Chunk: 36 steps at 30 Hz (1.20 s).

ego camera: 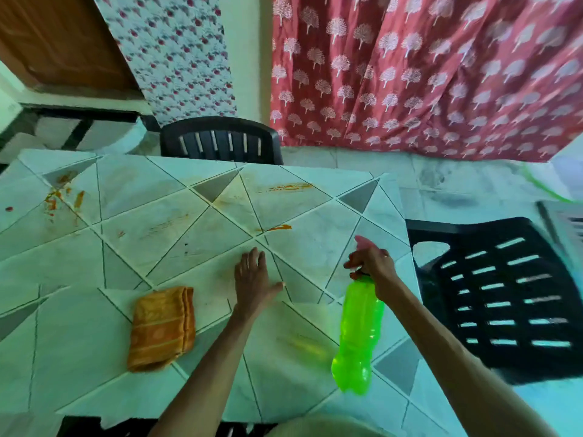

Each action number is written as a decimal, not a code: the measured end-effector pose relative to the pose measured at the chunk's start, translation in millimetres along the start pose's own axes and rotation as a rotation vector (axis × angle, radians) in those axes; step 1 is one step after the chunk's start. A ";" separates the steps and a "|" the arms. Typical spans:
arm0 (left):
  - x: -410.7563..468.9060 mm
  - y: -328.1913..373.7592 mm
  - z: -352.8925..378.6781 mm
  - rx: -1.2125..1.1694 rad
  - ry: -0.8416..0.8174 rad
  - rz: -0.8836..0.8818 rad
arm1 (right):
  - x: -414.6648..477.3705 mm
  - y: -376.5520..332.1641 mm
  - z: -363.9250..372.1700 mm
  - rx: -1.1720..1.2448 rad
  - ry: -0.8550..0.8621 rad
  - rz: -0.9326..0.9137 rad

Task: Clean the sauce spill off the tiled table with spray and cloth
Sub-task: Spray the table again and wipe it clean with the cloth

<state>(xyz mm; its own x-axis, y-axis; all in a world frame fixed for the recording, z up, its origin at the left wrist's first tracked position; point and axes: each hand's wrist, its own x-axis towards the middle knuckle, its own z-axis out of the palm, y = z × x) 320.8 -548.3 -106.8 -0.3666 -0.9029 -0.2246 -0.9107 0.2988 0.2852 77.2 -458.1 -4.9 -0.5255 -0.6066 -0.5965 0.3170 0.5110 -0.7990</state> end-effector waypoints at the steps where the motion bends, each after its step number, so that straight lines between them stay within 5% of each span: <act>1: -2.5 11.5 5.1 0.008 0.004 0.034 | -1.7 1.8 -17.4 0.026 0.037 -0.011; 14: -36.6 63.2 32.9 -0.010 -0.007 0.055 | -33.8 28.6 -133.1 0.156 0.222 0.084; 18: -60.7 58.5 37.6 -0.034 0.024 0.003 | -43.7 41.2 -135.9 0.150 0.116 0.114; 29: -133.9 -16.8 28.8 -0.064 0.069 -0.283 | -70.9 42.1 -23.0 0.034 -0.312 0.078; 36: -148.5 -38.4 20.4 -0.073 0.066 -0.239 | -81.9 46.1 53.2 -0.068 -0.381 0.135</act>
<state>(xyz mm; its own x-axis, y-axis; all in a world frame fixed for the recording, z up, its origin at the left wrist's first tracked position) 406.3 -419.5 -103.5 -0.1274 -0.9641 -0.2330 -0.9528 0.0538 0.2987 176.9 -417.3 3.0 -0.1487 -0.7070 -0.6914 0.3034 0.6328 -0.7123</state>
